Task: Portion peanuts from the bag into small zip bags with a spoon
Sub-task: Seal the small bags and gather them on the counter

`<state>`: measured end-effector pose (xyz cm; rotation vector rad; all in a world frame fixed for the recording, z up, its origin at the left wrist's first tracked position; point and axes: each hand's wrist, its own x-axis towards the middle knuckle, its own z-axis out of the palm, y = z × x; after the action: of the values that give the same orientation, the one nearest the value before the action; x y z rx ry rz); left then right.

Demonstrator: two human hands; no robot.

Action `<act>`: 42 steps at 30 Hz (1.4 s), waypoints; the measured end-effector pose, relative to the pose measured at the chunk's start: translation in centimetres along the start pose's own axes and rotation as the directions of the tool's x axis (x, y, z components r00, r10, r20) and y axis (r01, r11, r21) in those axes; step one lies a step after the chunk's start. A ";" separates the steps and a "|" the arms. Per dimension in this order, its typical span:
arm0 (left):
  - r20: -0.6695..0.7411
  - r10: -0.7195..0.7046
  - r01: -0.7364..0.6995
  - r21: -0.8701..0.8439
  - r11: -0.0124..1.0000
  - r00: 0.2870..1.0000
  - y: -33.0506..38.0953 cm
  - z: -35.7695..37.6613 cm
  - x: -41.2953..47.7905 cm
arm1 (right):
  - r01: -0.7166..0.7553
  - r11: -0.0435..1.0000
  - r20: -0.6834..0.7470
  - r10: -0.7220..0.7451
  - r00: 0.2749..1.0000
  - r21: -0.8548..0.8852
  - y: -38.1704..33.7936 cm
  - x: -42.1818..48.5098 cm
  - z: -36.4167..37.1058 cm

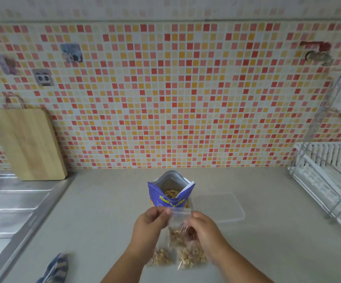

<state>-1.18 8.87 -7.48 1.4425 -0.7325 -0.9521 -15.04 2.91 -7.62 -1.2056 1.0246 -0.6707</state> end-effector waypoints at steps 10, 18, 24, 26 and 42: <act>-0.015 0.228 -0.218 0.236 0.947 0.974 2.2 0.6 -0.6 | 0.429 0.747 0.106 -0.440 0.892 -0.507 -3.6 -0.3 0.4; -0.125 0.304 -0.271 0.223 0.936 0.945 2.2 1.4 -1.2 | 0.450 0.530 0.204 -0.458 0.865 -0.719 -5.2 0.3 -0.4; -0.171 0.290 -0.249 0.225 0.942 0.942 1.5 0.9 -0.9 | 0.382 0.537 0.193 -0.375 0.907 -0.752 -4.9 0.6 -1.6; -0.181 0.247 -0.207 0.216 0.954 0.952 0.8 0.9 -0.7 | 0.346 0.571 0.174 -0.335 0.926 -0.745 -4.2 0.9 -1.4; -0.300 -0.235 0.305 0.215 0.928 0.925 -7.4 -0.4 2.2 | -0.259 0.514 -0.265 0.064 0.962 -0.818 6.2 4.0 -1.6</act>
<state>-0.48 7.95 -15.15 1.8997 -0.4705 -0.8654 -15.42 0.38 -14.71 -1.8771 1.7315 -0.0779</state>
